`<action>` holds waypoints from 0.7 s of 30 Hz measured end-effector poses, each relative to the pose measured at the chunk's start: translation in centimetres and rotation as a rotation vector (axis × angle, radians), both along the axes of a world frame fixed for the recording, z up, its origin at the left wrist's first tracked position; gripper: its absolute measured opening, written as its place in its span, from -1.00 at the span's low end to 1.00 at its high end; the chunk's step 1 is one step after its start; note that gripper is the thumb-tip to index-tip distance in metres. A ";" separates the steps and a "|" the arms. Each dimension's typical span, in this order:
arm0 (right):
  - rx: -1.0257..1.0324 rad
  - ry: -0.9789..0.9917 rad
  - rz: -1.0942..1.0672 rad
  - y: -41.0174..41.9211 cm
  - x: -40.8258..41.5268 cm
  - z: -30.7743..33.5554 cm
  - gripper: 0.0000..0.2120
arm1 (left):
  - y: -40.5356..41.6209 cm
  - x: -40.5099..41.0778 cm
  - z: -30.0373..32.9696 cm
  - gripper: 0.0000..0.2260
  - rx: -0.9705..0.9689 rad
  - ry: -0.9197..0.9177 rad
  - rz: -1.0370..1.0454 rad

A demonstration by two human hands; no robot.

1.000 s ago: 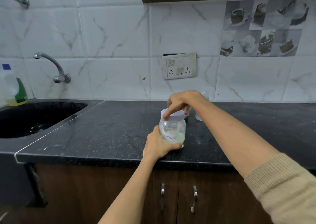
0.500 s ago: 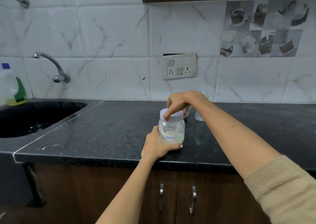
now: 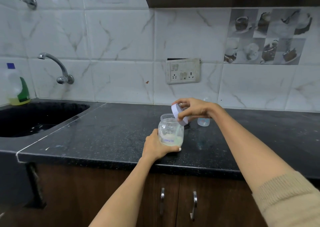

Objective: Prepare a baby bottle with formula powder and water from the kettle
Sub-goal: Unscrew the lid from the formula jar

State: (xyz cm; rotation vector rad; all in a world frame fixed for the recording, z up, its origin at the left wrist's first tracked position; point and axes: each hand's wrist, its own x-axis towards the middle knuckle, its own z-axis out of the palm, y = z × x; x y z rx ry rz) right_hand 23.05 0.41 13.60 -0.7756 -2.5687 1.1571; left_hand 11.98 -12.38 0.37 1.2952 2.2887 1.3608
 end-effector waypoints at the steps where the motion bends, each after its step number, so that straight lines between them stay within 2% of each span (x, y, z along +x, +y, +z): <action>1: -0.052 0.049 -0.009 0.3 0.2 -0.6 -0.39 | -0.2 -0.3 0.2 -0.19 -0.013 0.014 0.009; 5: -0.299 0.228 -0.060 0.9 0.5 -3.5 -0.41 | -1.5 -2.3 1.1 -0.30 -0.045 0.075 0.050; 7: -0.315 0.230 -0.093 1.0 0.3 -5.5 -0.39 | -2.6 -3.4 1.3 -0.43 -0.036 0.066 0.062; 11: -0.193 0.103 -0.158 0.6 -0.2 -8.9 -0.21 | -4.1 -5.0 1.7 -0.53 -0.041 0.079 0.075; 14: -0.098 0.076 -0.194 -0.2 -0.7 -10.6 -0.34 | -4.6 -5.8 1.8 -0.55 -0.041 0.093 0.094; 18: 0.014 0.090 -0.180 -0.7 -1.5 -11.7 -0.34 | -5.0 -6.2 1.9 -0.56 -0.030 0.085 0.088; 21: 0.055 0.077 -0.153 -1.0 -1.9 -12.2 -0.42 | -5.1 -6.1 1.9 -0.59 -0.021 0.083 0.076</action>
